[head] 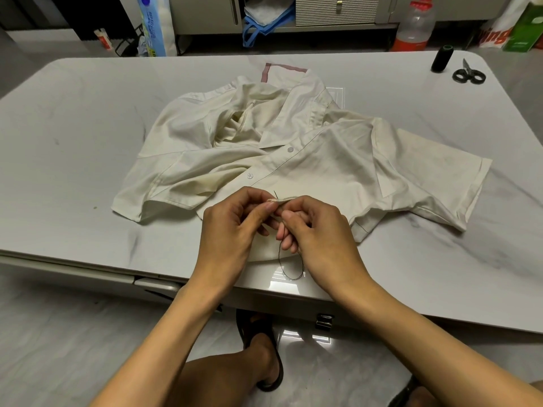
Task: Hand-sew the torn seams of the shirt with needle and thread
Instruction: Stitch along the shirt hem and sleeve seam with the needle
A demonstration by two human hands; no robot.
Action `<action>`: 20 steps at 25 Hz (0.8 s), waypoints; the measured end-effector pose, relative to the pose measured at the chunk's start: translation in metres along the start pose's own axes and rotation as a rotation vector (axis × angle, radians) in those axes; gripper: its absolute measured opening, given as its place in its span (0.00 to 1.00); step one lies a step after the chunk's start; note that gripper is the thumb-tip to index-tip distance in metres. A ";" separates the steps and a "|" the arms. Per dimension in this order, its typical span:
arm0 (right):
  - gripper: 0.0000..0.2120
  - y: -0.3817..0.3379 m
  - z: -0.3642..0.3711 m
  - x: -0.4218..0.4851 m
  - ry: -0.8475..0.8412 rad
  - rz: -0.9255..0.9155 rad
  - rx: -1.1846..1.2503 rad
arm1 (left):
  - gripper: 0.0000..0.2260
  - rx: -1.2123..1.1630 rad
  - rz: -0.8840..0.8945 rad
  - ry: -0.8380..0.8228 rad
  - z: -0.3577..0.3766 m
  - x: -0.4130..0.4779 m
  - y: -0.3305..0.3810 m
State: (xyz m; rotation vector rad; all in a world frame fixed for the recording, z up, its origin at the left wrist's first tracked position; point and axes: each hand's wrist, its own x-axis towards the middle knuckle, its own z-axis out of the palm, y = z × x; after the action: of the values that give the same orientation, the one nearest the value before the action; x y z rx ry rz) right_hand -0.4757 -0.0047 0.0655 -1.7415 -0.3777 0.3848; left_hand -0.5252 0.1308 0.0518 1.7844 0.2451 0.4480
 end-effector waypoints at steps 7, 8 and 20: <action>0.07 0.005 0.001 -0.003 -0.056 0.020 0.091 | 0.05 0.114 0.067 -0.014 -0.004 0.000 -0.004; 0.09 0.005 0.000 -0.004 -0.045 0.008 0.081 | 0.03 0.136 0.090 -0.025 -0.004 0.000 -0.005; 0.05 -0.002 -0.019 -0.004 0.103 -0.180 -0.238 | 0.05 0.001 0.018 -0.037 -0.006 0.006 -0.004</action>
State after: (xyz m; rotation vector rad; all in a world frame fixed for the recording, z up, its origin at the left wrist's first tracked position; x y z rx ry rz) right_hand -0.4703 -0.0227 0.0713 -1.9316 -0.5177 0.1232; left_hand -0.5215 0.1392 0.0500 1.7958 0.2034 0.4278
